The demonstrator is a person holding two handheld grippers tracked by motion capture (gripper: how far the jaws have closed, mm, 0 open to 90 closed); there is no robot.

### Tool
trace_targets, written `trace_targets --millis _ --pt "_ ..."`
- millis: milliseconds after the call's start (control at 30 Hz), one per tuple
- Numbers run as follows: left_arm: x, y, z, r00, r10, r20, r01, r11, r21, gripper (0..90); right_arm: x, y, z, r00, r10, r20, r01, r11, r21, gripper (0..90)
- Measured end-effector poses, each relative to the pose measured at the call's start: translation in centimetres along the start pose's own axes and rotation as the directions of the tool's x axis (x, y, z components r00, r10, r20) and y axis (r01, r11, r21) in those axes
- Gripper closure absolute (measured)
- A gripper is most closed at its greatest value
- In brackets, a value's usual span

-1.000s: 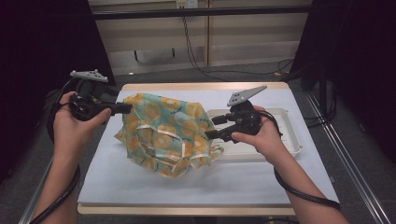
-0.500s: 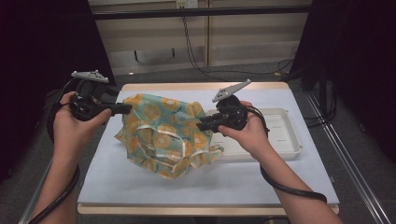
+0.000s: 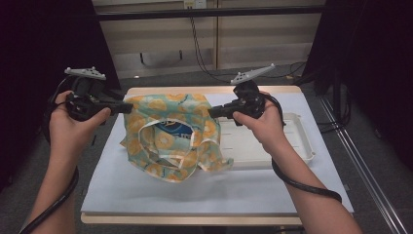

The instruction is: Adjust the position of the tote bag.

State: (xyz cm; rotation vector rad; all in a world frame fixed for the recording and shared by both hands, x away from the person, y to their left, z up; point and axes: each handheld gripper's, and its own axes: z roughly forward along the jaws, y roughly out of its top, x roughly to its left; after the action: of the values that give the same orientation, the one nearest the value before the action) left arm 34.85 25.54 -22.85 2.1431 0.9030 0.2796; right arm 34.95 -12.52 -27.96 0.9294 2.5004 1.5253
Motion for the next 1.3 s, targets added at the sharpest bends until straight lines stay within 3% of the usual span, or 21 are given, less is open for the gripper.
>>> trace_targets --millis 200,267,300,567,767,867,1100,1300 --pt "1.2 0.8 0.7 0.9996 -0.027 -0.010 0.027 0.9996 0.001 90.0 -0.9 1.1 0.1 0.9995 0.031 0.006 -0.031 0.999 -0.040 90.0" --pt "1.7 1.0 1.4 0.9983 -0.058 -0.009 0.058 0.9983 0.000 90.0 -1.2 1.4 0.3 0.9989 0.043 0.020 -0.042 0.998 -0.046 90.0" --pt "2.0 1.1 1.7 0.9983 -0.057 -0.010 0.057 0.9982 0.019 90.0 -1.4 1.5 0.5 0.9985 0.050 0.022 -0.049 0.998 -0.050 90.0" --pt "2.9 0.8 3.1 0.9940 -0.109 0.008 0.108 0.9932 0.043 90.0 -2.2 1.1 2.3 0.9977 0.066 0.019 -0.065 0.998 -0.019 90.0" --pt "3.2 0.6 3.5 0.9938 -0.108 0.026 0.106 0.9914 0.077 90.0 -2.4 0.6 3.3 0.9975 0.071 -0.006 -0.071 0.997 -0.006 90.0" --pt "3.5 0.3 3.8 0.9906 -0.130 0.041 0.127 0.9887 0.080 90.0 -2.4 0.4 3.6 0.9976 0.068 -0.008 -0.068 0.998 -0.001 90.0" --pt "3.0 0.3 3.7 0.9937 -0.110 0.024 0.108 0.9926 0.054 84.9 -2.8 -0.8 4.9 0.9975 0.068 0.017 -0.069 0.996 0.058 90.0" --pt "3.0 -0.2 3.6 0.9942 -0.107 0.005 0.107 0.9913 0.077 90.0 -3.4 -2.1 5.5 0.9964 0.082 0.024 -0.084 0.993 0.083 90.0"
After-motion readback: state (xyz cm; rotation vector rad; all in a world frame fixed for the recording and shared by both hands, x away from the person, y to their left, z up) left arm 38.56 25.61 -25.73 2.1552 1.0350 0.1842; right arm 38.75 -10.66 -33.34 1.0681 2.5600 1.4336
